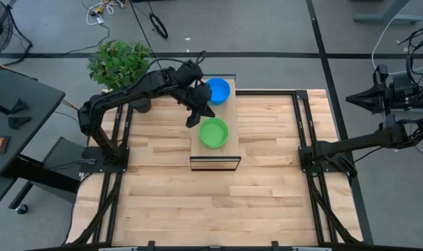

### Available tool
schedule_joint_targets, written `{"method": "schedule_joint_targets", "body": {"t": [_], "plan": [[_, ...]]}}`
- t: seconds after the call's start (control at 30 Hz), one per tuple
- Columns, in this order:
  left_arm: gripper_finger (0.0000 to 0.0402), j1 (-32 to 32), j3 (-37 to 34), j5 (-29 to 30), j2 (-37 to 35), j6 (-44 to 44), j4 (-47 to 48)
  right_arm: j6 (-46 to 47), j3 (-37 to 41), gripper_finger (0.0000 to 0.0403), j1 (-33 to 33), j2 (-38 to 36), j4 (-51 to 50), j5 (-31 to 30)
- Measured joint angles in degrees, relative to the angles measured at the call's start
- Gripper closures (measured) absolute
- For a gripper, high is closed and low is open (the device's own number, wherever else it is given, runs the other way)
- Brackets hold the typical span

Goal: Pick & Place Mini bowls
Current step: Stack the green bowl on the green bowl on the shelf

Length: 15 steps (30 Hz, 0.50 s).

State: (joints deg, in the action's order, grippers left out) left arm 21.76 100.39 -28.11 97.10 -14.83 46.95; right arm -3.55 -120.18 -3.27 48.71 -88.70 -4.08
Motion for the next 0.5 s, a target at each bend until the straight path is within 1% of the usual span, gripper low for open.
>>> {"method": "schedule_joint_targets", "body": {"t": [0.2, 0.43, 0.5], "plan": [[0.0399, 1.00, -5.08, -5.97, -2.48, 0.09, -6.23, 0.00, 0.00, 0.0396, 0.00, 0.00, -0.01, 0.00], [0.0400, 1.26, -10.23, -9.43, -3.39, 0.18, -9.44, 0.00, 0.00, 0.0396, -0.02, 0.00, -0.01, 0.00], [0.0400, 1.26, -11.19, -9.49, -3.39, 0.13, -9.97, 0.00, 0.00, 0.0396, 0.00, 0.00, -0.01, 0.00]]}}
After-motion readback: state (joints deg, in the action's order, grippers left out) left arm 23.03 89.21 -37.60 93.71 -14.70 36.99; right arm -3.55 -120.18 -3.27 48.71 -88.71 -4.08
